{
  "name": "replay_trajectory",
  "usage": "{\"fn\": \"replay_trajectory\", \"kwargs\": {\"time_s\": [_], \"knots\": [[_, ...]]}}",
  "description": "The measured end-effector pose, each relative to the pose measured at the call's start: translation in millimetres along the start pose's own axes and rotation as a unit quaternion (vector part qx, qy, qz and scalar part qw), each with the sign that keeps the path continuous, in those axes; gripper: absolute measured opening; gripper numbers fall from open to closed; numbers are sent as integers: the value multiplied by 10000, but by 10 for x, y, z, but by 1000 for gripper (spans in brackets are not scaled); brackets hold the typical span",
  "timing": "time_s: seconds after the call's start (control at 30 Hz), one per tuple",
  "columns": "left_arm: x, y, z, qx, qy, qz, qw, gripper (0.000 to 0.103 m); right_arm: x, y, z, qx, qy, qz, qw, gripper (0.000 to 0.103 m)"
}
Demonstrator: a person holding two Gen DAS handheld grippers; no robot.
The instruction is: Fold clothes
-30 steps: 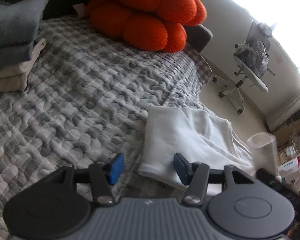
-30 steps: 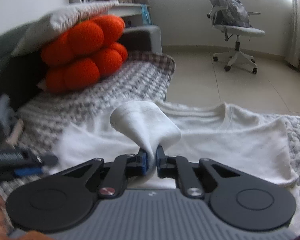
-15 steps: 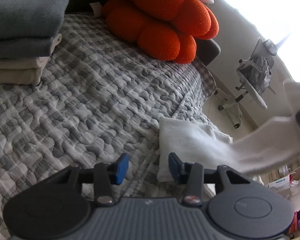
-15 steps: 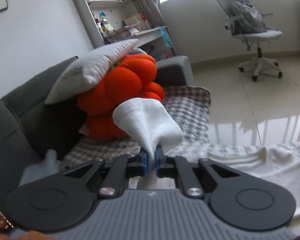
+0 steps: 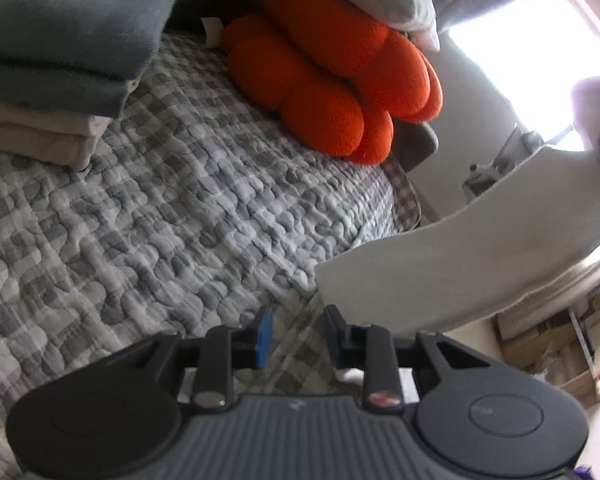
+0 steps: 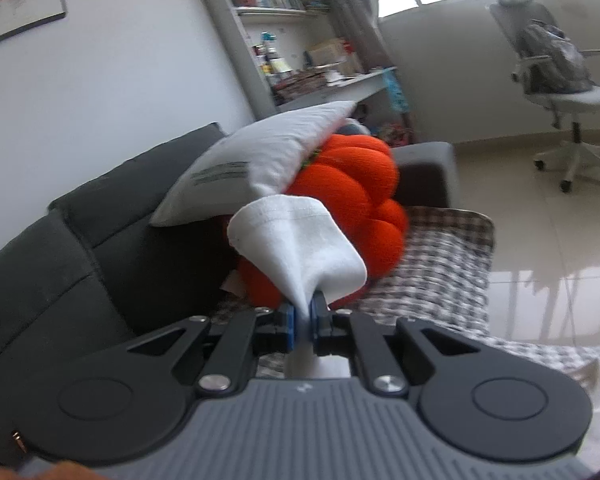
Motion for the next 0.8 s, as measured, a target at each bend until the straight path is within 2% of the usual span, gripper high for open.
{"fn": "replay_trajectory", "kwargs": {"time_s": [0.17, 0.4, 0.57, 0.8], "knots": [[23, 16, -106, -627, -265, -124, 9976, 22, 27, -139, 90, 169, -115, -154, 9997, 9], [-26, 88, -378, -1005, -43, -198, 9947, 21, 95, -382, -176, 179, 68, -444, 9988, 9], [-80, 91, -577, -1296, 220, -218, 9911, 21, 23, -569, -454, 105, 219, -594, 9979, 9], [-263, 208, -808, -1346, 681, 20, 9886, 21, -91, -829, -945, -78, 491, -787, 9957, 9]]}}
Point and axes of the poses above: each gripper's, at about its wrist camera, not at the fingertips, and y roughly the way its jaws point, z to its left, x to its top, the point moved 9 cm from there along y, roughly the way its jaws point, and after that the axes turned 4 degrees about z, right-handed, at the moved point
